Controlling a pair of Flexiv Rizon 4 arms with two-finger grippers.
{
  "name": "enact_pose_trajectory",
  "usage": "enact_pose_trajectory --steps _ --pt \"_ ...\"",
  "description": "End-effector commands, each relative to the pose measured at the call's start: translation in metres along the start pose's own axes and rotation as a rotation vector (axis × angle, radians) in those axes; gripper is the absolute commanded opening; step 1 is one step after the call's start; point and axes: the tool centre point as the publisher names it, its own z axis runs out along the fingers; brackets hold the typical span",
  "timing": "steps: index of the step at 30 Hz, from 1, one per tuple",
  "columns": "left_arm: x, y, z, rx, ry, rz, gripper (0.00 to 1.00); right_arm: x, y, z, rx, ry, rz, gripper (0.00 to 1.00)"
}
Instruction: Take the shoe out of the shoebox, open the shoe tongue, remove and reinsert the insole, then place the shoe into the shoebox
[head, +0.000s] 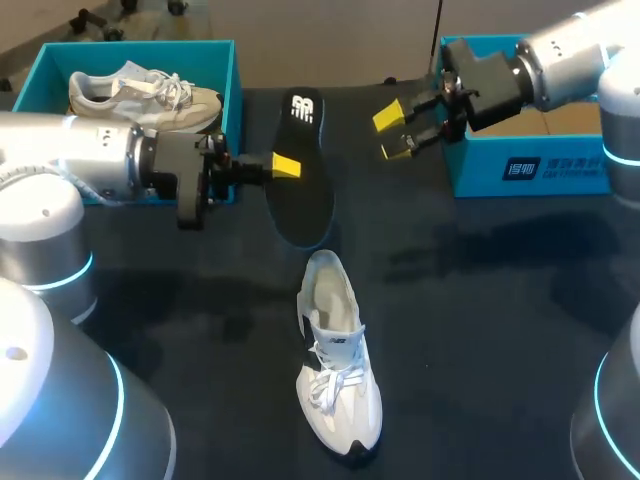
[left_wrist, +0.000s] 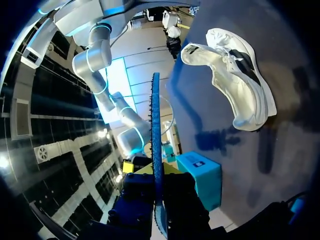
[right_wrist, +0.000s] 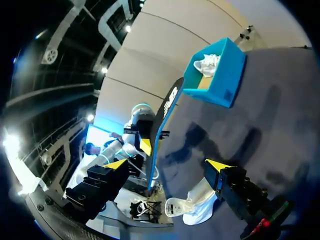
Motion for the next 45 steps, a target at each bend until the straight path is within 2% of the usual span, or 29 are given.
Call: enact_pose_trajectory --steps 1,10,16,23,30,33,40,42,45 --pt "-0.002 -0.005 -0.001 -0.02 0.004 0.003 0.0 0.004 -0.001 0.003 0.016 -0.041 0.026 1.0" --pt "-0.001 -0.006 0.005 -0.042 0.002 -0.013 0.0 0.022 -0.008 0.0 0.003 -0.189 0.11 1.0" --pt "0.001 -0.005 0.007 -0.044 0.001 -0.04 0.0 0.029 -0.011 0.0 -0.006 -0.213 0.086 1.0" --pt "0.002 -0.001 0.0 -0.061 0.026 -0.168 0.0 0.021 -0.017 0.0 -0.021 -0.192 0.094 1.0" --pt "-0.015 -0.007 -0.015 -0.046 -0.011 -0.233 0.0 0.014 -0.017 -0.007 -0.071 -0.07 0.088 1.0" --pt "-0.019 -0.007 -0.017 -0.042 -0.013 -0.325 0.0 0.011 -0.017 -0.008 -0.075 -0.071 0.111 1.0" --pt "-0.02 0.0 -0.021 -0.005 -0.005 -0.832 0.0 0.011 -0.017 -0.008 -0.075 -0.071 0.111 1.0" --pt "-0.024 0.0 -0.021 -0.002 0.005 -0.911 0.0 0.011 -0.017 -0.008 -0.075 -0.071 0.111 1.0" --pt "-0.024 0.0 -0.021 -0.002 0.005 -0.911 0.0 0.011 -0.017 -0.008 -0.075 -0.071 0.111 1.0"
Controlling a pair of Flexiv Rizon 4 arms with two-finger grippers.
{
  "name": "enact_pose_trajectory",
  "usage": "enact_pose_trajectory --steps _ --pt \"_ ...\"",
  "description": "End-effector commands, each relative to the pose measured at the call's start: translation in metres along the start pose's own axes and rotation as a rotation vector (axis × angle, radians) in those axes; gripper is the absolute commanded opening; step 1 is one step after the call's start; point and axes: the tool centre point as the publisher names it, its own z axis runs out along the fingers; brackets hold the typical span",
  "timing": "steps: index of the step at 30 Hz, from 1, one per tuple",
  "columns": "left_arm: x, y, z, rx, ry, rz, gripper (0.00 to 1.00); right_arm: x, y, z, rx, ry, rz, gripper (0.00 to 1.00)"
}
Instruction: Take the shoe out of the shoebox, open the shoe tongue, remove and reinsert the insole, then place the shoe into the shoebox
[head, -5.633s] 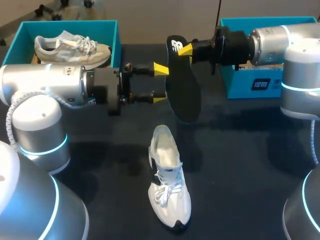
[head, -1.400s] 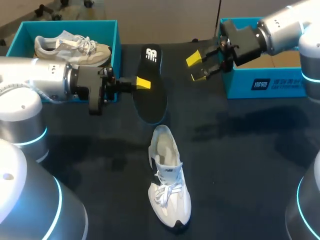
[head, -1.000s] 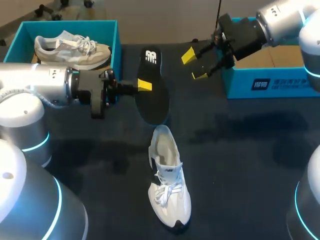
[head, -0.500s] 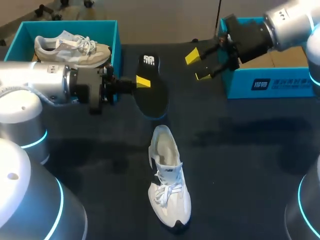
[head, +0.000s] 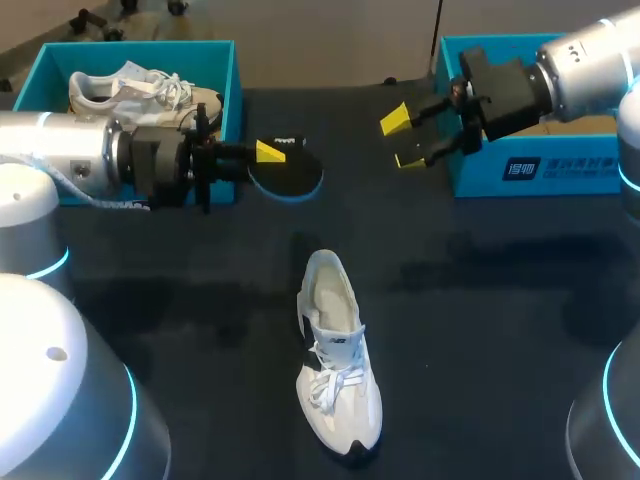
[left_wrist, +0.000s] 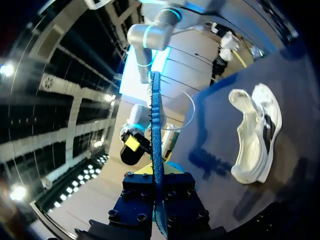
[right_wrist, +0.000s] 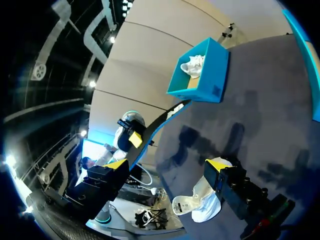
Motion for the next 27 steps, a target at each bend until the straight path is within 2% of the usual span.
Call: enact_pose_trajectory --steps 1,11,16,27 --pt "-0.005 0.0 0.0 0.012 0.036 -0.265 0.0 0.0 0.0 0.001 0.001 -0.002 0.001 1.0" --pt "-0.005 0.0 0.0 0.012 0.036 -0.265 0.0 0.0 0.0 0.001 0.001 -0.002 0.001 1.0" --pt "-0.013 0.002 0.0 0.068 0.054 -0.552 0.0 0.0 0.0 0.001 0.001 -0.002 0.001 1.0" --pt "-0.041 -0.007 -0.008 0.058 0.145 -0.966 0.0 0.0 0.0 0.001 0.001 -0.002 0.001 1.0"
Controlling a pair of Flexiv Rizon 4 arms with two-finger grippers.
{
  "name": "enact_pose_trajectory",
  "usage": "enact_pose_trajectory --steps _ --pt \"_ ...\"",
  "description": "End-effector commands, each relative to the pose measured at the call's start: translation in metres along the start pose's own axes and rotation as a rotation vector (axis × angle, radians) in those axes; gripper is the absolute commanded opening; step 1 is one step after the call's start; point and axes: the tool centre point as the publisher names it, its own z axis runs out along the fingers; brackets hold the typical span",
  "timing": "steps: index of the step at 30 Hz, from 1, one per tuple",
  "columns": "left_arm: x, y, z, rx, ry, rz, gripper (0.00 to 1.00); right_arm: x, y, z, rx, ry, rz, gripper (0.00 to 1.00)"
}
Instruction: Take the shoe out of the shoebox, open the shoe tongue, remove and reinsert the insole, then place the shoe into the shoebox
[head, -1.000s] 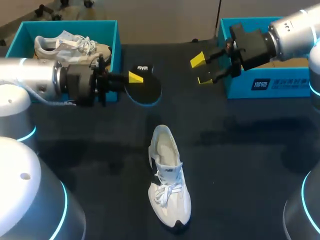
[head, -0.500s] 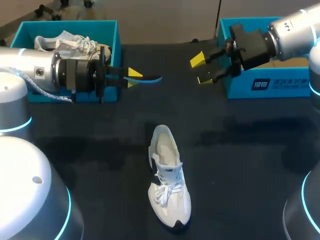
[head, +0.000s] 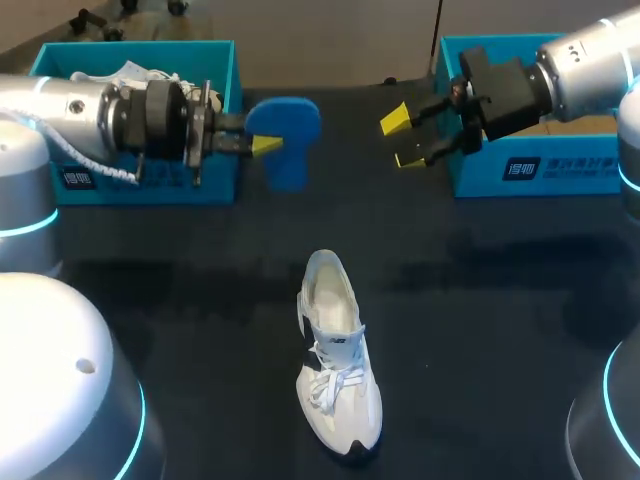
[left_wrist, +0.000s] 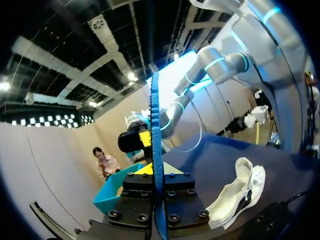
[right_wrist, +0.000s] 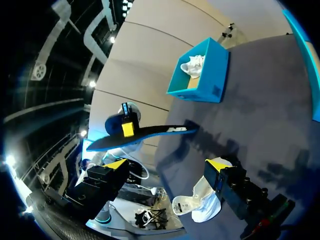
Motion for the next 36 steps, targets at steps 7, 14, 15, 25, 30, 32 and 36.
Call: enact_pose_trajectory --steps 7,14,15,25,30,32,36 --pt "-0.011 -0.011 -0.007 -0.046 0.109 -0.54 0.0 0.0 0.0 0.001 0.001 -0.003 0.002 1.0" --pt "-0.009 -0.006 -0.004 -0.038 0.122 -0.693 0.0 0.0 0.0 0.001 0.001 -0.003 0.002 1.0" --pt "-0.01 -0.006 -0.004 -0.032 0.123 -0.719 0.0 0.0 0.0 0.001 0.001 -0.003 0.002 1.0" --pt "-0.017 0.005 -0.004 0.004 0.108 -0.932 0.0 0.0 0.0 0.001 0.001 -0.003 0.002 1.0" --pt "-0.016 0.013 -0.005 0.008 0.09 -1.006 0.0 0.0 0.0 0.001 0.001 -0.003 0.002 1.0" --pt "-0.015 0.014 -0.005 0.005 0.082 -1.025 0.0 0.0 0.0 0.001 0.001 -0.003 0.002 1.0" --pt "-0.016 0.016 -0.005 0.008 0.077 -1.066 0.0 0.0 0.0 0.001 0.001 -0.003 0.002 1.0"
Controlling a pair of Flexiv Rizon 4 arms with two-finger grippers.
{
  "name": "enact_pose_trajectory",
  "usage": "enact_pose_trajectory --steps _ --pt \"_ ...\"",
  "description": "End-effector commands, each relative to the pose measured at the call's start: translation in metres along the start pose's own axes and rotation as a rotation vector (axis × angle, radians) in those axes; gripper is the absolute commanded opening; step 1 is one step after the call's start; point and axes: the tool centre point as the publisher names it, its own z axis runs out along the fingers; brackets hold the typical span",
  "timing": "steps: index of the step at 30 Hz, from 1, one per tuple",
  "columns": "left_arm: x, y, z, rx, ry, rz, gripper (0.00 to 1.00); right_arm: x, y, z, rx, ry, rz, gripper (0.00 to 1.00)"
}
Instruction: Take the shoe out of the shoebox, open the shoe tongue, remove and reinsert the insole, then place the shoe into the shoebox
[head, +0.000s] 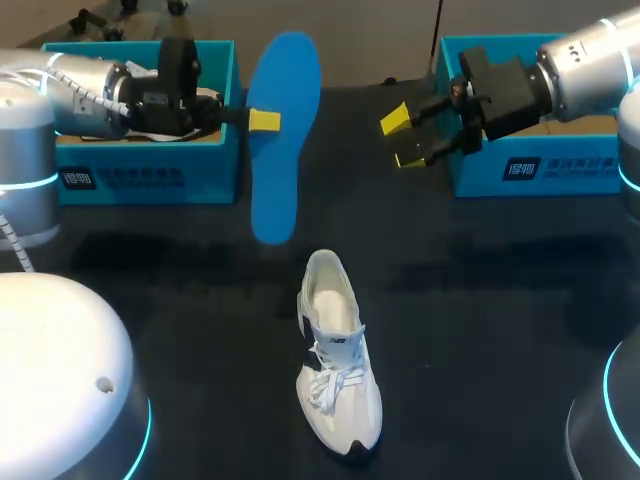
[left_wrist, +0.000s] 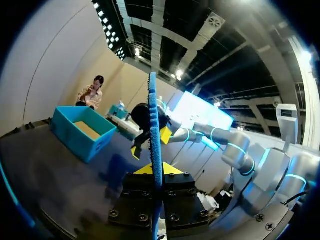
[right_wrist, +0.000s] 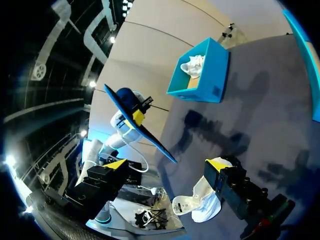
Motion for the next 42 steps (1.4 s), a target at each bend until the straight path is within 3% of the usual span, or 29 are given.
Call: enact_pose_trajectory --steps 1,16,30,38,42 --pt "0.0 0.001 0.001 0.003 -0.001 -0.029 0.0 0.0 0.0 0.001 0.001 -0.003 0.002 1.0" --pt "-0.003 -0.002 0.01 0.045 0.004 -0.3 0.0 0.0 0.0 0.001 0.001 -0.003 0.002 1.0" --pt "-0.004 -0.003 0.01 0.045 0.006 -0.294 0.0 0.0 0.0 0.001 0.001 -0.003 0.002 1.0" --pt "-0.005 -0.003 -0.001 0.133 -0.003 -0.576 0.0 0.0 0.0 0.001 0.001 -0.003 0.002 1.0" --pt "-0.006 0.002 -0.002 0.137 -0.025 -0.631 0.0 0.0 0.0 0.001 0.001 -0.003 0.002 1.0"
